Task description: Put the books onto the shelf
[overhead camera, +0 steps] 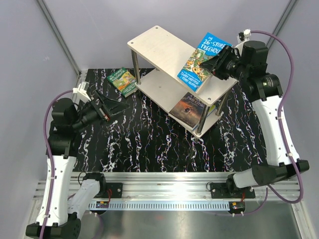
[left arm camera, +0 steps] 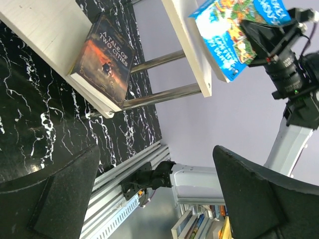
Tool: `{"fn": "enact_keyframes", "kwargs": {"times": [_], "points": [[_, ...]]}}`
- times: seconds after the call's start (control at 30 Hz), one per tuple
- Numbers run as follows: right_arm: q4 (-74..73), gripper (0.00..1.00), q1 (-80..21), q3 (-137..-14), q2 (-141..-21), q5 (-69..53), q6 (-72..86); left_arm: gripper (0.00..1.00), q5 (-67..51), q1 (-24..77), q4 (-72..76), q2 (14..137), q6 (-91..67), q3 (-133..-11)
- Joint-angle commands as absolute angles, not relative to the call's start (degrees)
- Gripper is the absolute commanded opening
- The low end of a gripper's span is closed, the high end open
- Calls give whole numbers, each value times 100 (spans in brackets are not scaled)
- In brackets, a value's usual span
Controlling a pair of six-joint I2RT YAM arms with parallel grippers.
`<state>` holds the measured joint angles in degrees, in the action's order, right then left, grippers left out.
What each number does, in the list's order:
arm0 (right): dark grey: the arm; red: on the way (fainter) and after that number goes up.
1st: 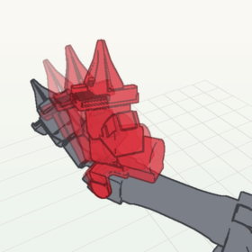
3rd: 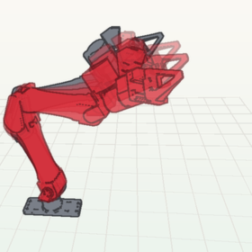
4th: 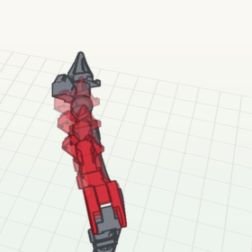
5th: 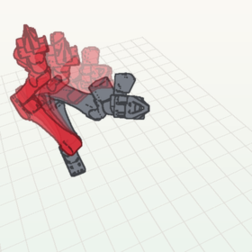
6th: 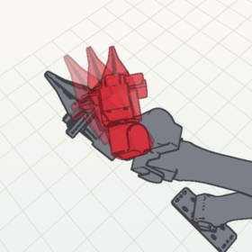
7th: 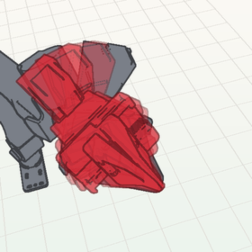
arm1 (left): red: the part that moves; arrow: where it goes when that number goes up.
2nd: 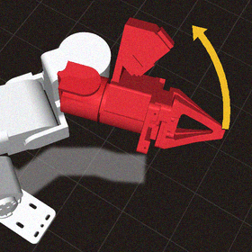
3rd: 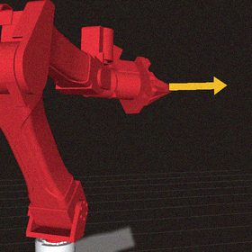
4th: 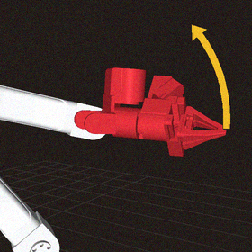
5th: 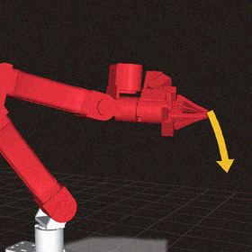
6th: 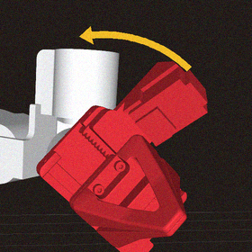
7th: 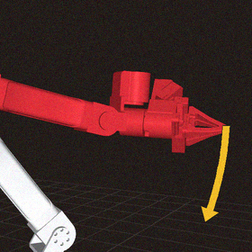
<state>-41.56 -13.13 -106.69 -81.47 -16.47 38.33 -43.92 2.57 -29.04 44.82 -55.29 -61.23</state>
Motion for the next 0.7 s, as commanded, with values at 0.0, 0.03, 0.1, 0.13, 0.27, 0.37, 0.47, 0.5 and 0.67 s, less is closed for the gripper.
{"fn": "enact_keyframes", "kwargs": {"times": [0.0,0.03,0.1,0.13,0.27,0.37,0.47,0.5,0.67], "points": [[-4139,0,-1178,-11021,-8261,-1925,3893,99,-4307,246,-3005,4324,-5292,-6047],[-4209,0,-1073,-11056,-8314,-1968,3920,99,-4298,246,-3041,4298,-5265,-6038],[-4472,0,-1011,-11196,-8472,-2004,3920,99,-4280,246,-3067,4246,-5230,-5968],[-4535,0,-967,-11232,-8525,-2004,3920,99,-4272,255,-3076,4219,-5221,-5942],[-4860,8,-836,-11373,-8648,-1899,3902,99,-4254,246,-3076,4166,-5203,-5854],[-5185,57,-747,-11522,-8771,-1924,3963,99,-4245,246,-3067,4140,-5150,-5792],[-5668,75,-721,-11742,-8947,-2074,4008,99,-4219,246,-3050,4140,-5115,-5722],[-5886,83,-721,-11812,-9008,-2074,3990,99,-4227,246,-3015,4140,-5115,-5696],[-6117,87,-712,-11689,-8868,-1881,3920,99,-4245,246,-2830,4183,-5168,-5555]]}}
